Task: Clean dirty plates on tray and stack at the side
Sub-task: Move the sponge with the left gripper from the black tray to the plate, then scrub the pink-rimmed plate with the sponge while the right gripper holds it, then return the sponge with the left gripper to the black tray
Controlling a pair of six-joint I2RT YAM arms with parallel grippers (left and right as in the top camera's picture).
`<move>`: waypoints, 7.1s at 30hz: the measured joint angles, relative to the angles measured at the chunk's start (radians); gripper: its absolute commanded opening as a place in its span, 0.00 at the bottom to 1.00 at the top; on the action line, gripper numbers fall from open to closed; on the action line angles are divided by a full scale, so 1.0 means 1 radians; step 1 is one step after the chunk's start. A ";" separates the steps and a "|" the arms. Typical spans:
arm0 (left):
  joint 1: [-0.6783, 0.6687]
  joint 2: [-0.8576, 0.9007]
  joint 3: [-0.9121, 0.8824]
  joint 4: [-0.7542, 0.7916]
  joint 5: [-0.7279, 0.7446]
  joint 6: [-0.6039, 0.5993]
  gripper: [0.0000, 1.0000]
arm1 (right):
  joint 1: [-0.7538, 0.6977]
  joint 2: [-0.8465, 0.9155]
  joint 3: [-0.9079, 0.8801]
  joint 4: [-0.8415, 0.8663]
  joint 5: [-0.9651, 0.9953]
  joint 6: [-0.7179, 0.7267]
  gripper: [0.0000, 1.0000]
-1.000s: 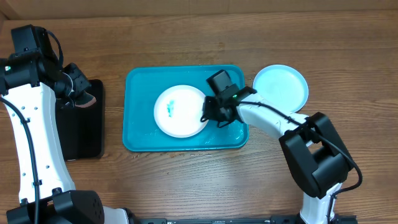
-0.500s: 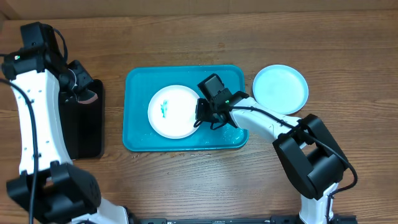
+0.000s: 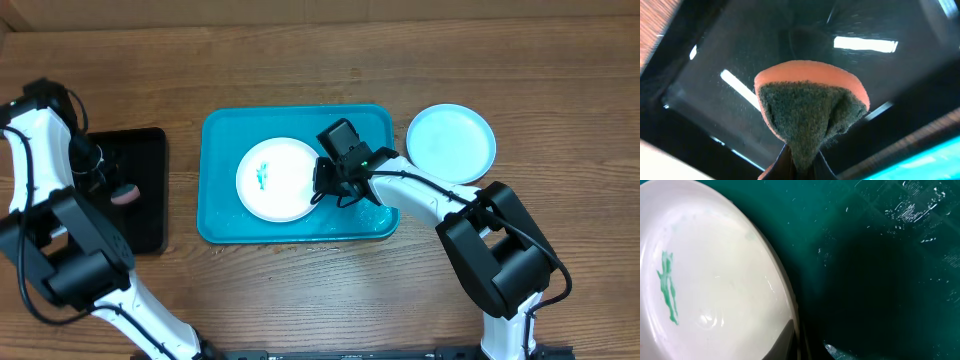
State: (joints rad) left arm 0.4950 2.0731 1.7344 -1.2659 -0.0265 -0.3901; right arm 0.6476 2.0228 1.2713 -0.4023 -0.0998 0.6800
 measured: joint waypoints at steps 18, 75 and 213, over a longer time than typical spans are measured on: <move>0.019 0.175 0.000 0.002 0.000 -0.007 0.40 | -0.001 0.002 0.000 0.008 0.002 0.000 0.05; -0.641 0.011 -0.199 0.185 0.328 0.248 0.36 | -0.015 0.008 0.000 0.040 0.002 0.000 0.18; -0.119 0.058 0.132 -0.127 -0.222 -0.100 0.04 | -0.026 0.008 0.002 0.027 -0.015 -0.078 0.09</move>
State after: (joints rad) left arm 0.3756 2.1307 1.8668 -1.3930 -0.2485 -0.4904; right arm 0.6216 2.0304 1.2732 -0.3748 -0.1150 0.6018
